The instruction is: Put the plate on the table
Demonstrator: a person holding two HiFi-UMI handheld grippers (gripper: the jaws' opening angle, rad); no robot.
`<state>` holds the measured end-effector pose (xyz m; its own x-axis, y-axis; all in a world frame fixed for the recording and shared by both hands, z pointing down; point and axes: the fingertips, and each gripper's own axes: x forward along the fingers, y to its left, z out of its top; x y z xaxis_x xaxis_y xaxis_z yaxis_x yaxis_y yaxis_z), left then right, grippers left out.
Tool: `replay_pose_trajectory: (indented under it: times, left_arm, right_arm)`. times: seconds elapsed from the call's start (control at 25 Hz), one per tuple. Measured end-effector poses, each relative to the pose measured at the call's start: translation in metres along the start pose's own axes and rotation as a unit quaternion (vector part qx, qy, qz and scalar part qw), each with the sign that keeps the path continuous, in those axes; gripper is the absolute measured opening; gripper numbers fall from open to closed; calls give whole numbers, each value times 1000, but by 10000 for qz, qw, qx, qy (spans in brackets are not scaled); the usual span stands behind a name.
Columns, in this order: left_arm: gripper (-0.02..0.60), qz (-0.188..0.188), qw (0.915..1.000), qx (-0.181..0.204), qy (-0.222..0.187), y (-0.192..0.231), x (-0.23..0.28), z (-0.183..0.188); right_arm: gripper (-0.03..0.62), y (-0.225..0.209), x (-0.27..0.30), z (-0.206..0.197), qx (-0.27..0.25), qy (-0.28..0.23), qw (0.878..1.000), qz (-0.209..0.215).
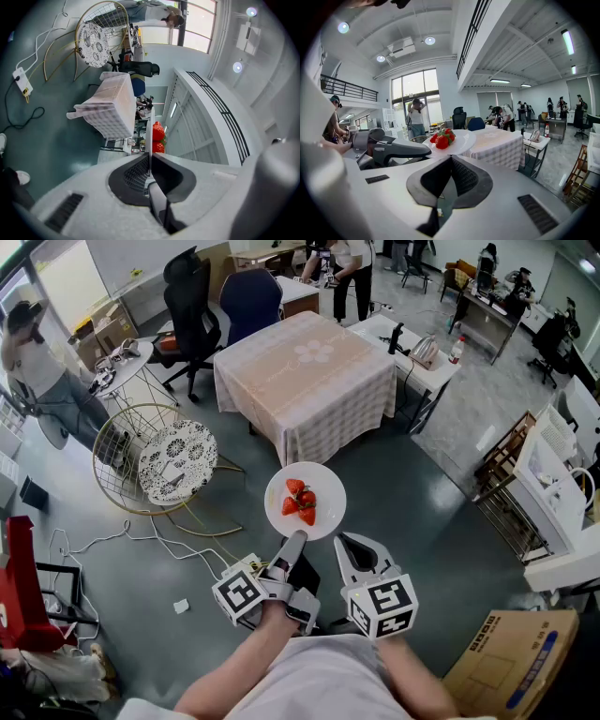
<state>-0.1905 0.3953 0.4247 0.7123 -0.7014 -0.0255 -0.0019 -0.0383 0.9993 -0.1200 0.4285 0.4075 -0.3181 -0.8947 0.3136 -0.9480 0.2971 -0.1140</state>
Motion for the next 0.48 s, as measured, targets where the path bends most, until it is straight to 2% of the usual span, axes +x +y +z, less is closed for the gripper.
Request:
replay_pose_trajectory:
  times: [0.48]
  left_arm:
    - [18, 33, 9999, -116, 25, 9, -5, 25]
  right_arm:
    - [4, 15, 18, -2, 53, 45, 10000, -31]
